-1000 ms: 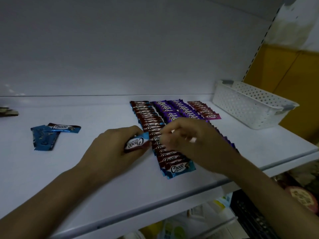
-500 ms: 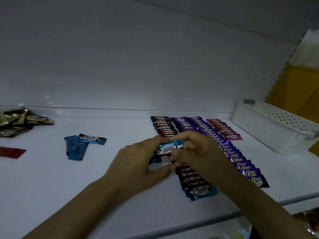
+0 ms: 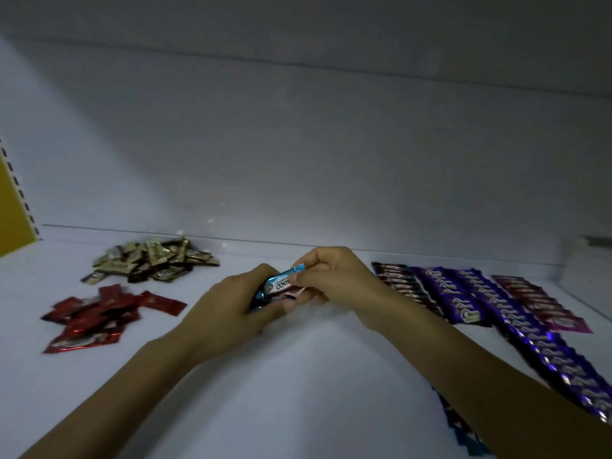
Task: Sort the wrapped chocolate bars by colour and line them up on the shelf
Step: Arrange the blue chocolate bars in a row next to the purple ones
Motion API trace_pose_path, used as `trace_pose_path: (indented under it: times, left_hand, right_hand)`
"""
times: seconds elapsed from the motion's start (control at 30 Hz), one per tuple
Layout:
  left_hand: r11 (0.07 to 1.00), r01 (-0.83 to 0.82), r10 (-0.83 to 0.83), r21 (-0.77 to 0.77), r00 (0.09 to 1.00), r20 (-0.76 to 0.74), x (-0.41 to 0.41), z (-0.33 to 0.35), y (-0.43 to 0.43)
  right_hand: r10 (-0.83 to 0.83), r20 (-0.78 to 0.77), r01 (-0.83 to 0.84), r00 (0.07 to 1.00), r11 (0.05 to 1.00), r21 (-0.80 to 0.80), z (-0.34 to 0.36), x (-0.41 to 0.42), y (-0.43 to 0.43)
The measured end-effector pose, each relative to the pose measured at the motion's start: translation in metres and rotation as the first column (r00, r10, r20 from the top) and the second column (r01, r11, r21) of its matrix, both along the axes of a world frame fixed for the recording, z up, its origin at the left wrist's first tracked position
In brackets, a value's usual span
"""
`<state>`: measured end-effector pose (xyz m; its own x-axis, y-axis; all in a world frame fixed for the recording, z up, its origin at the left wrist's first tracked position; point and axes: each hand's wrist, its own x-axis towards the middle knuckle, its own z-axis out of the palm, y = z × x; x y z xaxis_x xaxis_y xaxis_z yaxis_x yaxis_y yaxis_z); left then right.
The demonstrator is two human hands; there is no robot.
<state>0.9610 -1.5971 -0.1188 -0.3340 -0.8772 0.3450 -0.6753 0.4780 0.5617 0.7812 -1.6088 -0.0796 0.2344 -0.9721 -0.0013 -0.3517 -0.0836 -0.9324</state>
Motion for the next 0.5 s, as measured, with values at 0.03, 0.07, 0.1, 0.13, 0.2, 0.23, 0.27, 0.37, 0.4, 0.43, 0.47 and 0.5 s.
trace_pose_path:
  times: [0.03, 0.07, 0.1, 0.13, 0.2, 0.23, 0.27, 0.37, 0.4, 0.43, 0.47, 0.5]
  left_hand:
    - [0.998, 0.034, -0.025, 0.046, 0.985, -0.172, 0.001, 0.000, 0.004]
    - [0.995, 0.063, -0.035, 0.076, 0.943, -0.331, -0.002, 0.001, 0.007]
    - [0.991, 0.086, -0.029, 0.102, 0.886, -0.463, -0.006, 0.000, 0.009]
    - [0.987, 0.103, -0.014, 0.126, 0.825, -0.565, -0.014, -0.001, 0.011]
    - [0.981, 0.115, 0.025, 0.160, 0.735, -0.678, -0.032, -0.001, 0.011]
    - [0.978, 0.120, 0.036, 0.170, 0.709, -0.704, -0.041, 0.000, 0.011]
    - [0.976, 0.126, 0.039, 0.176, 0.696, -0.717, -0.050, 0.000, 0.009]
    - [0.975, 0.144, 0.016, 0.170, 0.714, -0.700, -0.072, 0.002, 0.001]
    - [0.976, 0.147, 0.001, 0.159, 0.731, -0.683, -0.080, 0.001, -0.002]
    - [0.977, 0.158, -0.024, 0.146, 0.755, -0.655, -0.088, 0.001, -0.005]
    - [0.974, 0.178, -0.055, 0.138, 0.782, -0.620, -0.098, 0.002, -0.007]
    - [0.967, 0.211, -0.086, 0.144, 0.800, -0.594, -0.107, 0.001, -0.010]
  right_hand:
    - [-0.013, 0.050, 0.013, 0.999, 1.000, 0.008, 0.001, 0.002, -0.001]
    - [-0.021, 0.114, 0.019, 0.993, 1.000, 0.016, 0.001, 0.002, 0.000]
    - [-0.019, 0.179, 0.015, 0.984, 1.000, 0.024, 0.001, 0.001, 0.002]
    - [-0.009, 0.230, 0.002, 0.973, 1.000, 0.029, 0.000, -0.001, 0.005]
    - [0.001, 0.269, -0.010, 0.963, 1.000, 0.029, -0.003, -0.008, 0.012]
    - [-0.013, 0.273, 0.006, 0.962, 1.000, 0.026, -0.005, -0.012, 0.014]
    - [-0.038, 0.277, 0.034, 0.960, 0.999, 0.021, -0.005, -0.017, 0.015]
    - [-0.166, 0.316, 0.167, 0.934, 0.986, 0.024, -0.004, -0.036, 0.012]
    - [-0.211, 0.310, 0.215, 0.927, 0.976, 0.023, -0.003, -0.043, 0.010]
    - [-0.251, 0.287, 0.258, 0.924, 0.966, 0.015, -0.002, -0.050, 0.008]
    - [-0.282, 0.248, 0.290, 0.927, 0.957, 0.004, -0.001, -0.057, 0.004]
    - [-0.308, 0.206, 0.316, 0.929, 0.949, -0.003, 0.000, -0.064, -0.001]
